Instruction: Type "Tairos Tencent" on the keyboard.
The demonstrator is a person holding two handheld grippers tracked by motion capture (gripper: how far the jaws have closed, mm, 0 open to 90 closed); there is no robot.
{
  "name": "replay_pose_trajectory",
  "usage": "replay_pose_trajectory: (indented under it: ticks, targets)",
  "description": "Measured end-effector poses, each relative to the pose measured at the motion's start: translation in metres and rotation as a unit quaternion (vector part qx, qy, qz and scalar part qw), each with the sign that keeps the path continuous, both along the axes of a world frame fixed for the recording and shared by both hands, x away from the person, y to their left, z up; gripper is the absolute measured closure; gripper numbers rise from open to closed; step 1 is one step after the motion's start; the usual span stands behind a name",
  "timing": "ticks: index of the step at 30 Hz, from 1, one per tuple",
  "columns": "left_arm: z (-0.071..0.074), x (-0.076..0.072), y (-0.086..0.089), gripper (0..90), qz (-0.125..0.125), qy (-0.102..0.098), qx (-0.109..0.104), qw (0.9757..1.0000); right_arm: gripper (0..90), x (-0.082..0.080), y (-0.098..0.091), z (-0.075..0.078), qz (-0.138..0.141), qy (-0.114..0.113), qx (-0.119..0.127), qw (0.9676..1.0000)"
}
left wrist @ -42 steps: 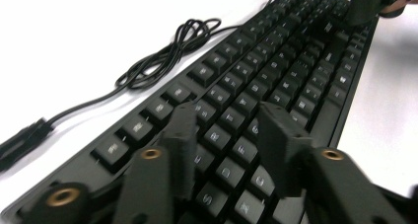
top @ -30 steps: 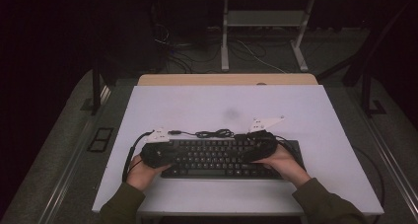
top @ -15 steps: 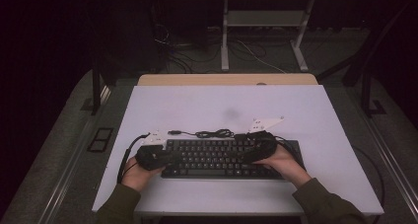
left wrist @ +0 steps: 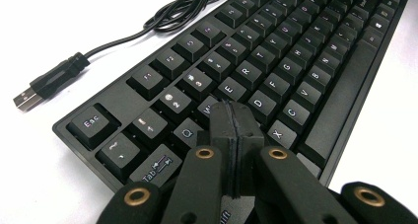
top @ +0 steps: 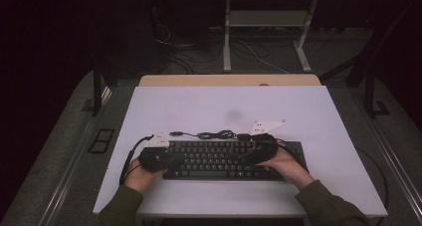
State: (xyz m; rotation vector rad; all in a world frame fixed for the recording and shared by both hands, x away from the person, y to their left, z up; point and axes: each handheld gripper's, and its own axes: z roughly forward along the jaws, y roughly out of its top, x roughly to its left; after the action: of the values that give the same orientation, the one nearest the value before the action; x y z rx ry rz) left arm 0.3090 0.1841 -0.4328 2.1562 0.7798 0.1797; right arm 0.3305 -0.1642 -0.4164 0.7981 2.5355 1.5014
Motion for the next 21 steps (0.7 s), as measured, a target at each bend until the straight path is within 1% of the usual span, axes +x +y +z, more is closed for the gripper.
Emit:
replay_pose_trajectory:
  ticks: [6,8,10,12,16,17,18,20,21]
  targets:
    - [-0.0004,0.0001,0.0002,88.8,0.000,0.002,-0.002,1.0000,16.5,0.0006,-0.0016,-0.0005,-0.007,-0.002,0.008,0.9999]
    - [-0.0007,0.0002,0.0002,88.7,0.001,0.003,-0.003,1.0000,16.5,0.0007,-0.0020,-0.0006,-0.007,0.001,0.007,1.0000]
    - [-0.0016,0.0005,0.0000,88.8,-0.001,0.006,0.002,1.0000,16.5,0.0007,-0.0019,-0.0007,-0.007,0.000,0.006,1.0000]
    - [-0.0028,0.0007,0.0001,88.8,0.000,0.009,-0.001,1.0000,16.5,0.0005,-0.0018,-0.0007,-0.008,0.001,0.007,0.9999]
    - [-0.0014,0.0008,0.0009,88.8,-0.002,0.007,0.001,1.0000,16.5,0.0005,-0.0014,-0.0012,-0.007,0.000,0.008,0.9999]
    - [-0.0011,0.0001,0.0003,88.7,0.005,0.007,-0.007,0.9999,16.5,0.0006,-0.0016,-0.0011,-0.006,0.001,0.007,1.0000]
    - [0.0001,0.0005,0.0009,88.7,0.002,0.006,-0.007,1.0000,16.5,0.0006,-0.0016,-0.0010,-0.006,0.000,0.007,1.0000]
    - [0.0014,-0.0001,-0.0003,87.3,0.005,0.003,-0.009,0.9999,16.5,0.0006,-0.0013,-0.0012,-0.007,0.000,0.008,0.9999]
    - [0.0020,-0.0001,-0.0006,86.4,0.003,0.003,-0.011,0.9999,16.5,0.0005,-0.0012,-0.0013,-0.007,0.000,0.007,1.0000]
